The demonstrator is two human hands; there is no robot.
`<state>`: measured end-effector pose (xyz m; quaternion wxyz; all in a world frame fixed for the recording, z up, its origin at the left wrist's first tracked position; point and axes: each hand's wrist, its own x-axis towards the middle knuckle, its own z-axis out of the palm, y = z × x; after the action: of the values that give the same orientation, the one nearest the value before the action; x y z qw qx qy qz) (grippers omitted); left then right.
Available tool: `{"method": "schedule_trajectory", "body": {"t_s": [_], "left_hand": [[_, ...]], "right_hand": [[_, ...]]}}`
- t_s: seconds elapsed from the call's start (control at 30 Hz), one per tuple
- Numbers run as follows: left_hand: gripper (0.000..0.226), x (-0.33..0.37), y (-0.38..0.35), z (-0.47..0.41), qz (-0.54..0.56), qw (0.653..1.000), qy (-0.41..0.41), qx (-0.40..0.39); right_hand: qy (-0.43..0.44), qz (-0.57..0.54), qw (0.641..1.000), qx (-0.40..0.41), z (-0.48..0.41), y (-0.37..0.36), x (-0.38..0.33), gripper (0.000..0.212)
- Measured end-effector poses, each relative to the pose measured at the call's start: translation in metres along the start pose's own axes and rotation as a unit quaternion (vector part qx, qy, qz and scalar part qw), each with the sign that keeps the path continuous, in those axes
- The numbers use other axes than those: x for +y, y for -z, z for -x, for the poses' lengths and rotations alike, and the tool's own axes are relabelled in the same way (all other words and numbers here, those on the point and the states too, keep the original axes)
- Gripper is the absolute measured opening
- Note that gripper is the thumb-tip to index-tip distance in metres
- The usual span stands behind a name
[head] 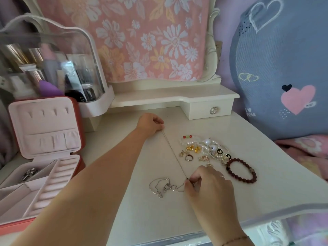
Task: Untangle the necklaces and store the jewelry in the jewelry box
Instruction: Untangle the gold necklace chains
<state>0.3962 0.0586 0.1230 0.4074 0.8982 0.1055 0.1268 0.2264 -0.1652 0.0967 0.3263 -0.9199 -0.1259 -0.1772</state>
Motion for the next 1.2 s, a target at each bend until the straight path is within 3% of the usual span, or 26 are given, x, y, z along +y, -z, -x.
{"method": "schedule_trajectory", "body": {"t_s": [0.6, 0.97, 1.07, 1.2], "left_hand": [[0.017, -0.005, -0.021, -0.008, 0.03, 0.999, -0.015, 0.029], [0.017, 0.003, -0.007, 0.016, 0.023, 0.998, -0.012, 0.062], [0.013, 0.01, 0.004, 0.049, 0.009, 0.999, -0.037, 0.035], [0.011, 0.016, 0.019, 0.105, -0.007, 0.997, -0.034, -0.062]], "right_hand": [[-0.023, -0.012, 0.999, 0.035, 0.003, -0.007, 0.004, 0.031], [-0.028, -0.053, 0.998, 0.004, 0.001, 0.005, -0.001, 0.011], [-0.024, -0.064, 0.997, 0.017, 0.001, 0.007, 0.0, 0.009], [0.024, -0.081, 0.996, 0.028, 0.002, 0.008, 0.001, 0.015]]}}
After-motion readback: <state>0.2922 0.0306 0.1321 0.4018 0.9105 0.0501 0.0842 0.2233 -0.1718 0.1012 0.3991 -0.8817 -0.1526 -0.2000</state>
